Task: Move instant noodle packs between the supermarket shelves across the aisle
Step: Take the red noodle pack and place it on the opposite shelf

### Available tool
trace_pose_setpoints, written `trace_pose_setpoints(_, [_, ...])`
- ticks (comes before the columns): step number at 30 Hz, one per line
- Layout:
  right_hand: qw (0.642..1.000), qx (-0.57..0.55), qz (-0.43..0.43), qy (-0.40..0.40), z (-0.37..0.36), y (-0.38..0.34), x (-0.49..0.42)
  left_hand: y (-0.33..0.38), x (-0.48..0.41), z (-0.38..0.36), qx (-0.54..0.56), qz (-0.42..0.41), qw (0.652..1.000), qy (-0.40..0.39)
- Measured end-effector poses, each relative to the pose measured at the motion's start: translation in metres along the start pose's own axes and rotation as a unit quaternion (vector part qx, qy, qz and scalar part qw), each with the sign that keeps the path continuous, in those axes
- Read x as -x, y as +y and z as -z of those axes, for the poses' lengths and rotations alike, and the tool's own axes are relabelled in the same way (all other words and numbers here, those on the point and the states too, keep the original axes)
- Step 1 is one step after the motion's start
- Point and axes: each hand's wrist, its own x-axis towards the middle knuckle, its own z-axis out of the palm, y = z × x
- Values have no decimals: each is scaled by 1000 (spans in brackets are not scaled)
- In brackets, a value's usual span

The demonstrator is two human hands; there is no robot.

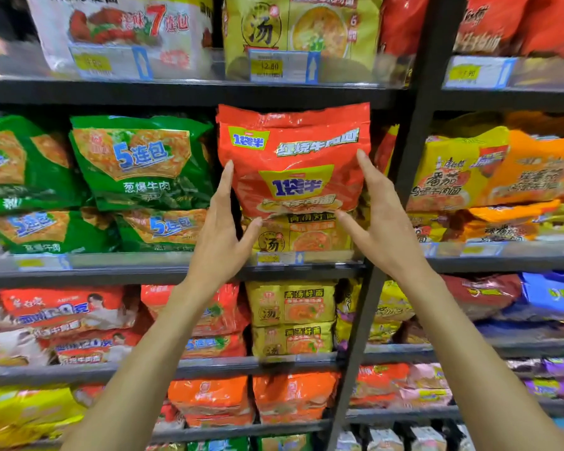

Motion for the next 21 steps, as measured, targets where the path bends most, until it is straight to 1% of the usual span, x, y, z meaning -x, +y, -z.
trace_pose_setpoints(3, [999,-25,21,6,-7,11,-6,1,-2,-9,3,3,1000,21])
trace_pose_setpoints(8, [998,-52,40,11,-16,24,-18,-6,-15,-16,20,6,1000,23])
trace_pose_setpoints(11, [997,-74,38,0,-25,27,-27,-14,-20,-19,43,-1,999,11])
trace_pose_setpoints(14, [995,-89,38,-17,-33,26,-34,-21,-30,-19,46,-28,999,12])
trace_pose_setpoints(21, [992,-122,13,4,-48,33,-41,-26,-41,-32,86,-39,995,24])
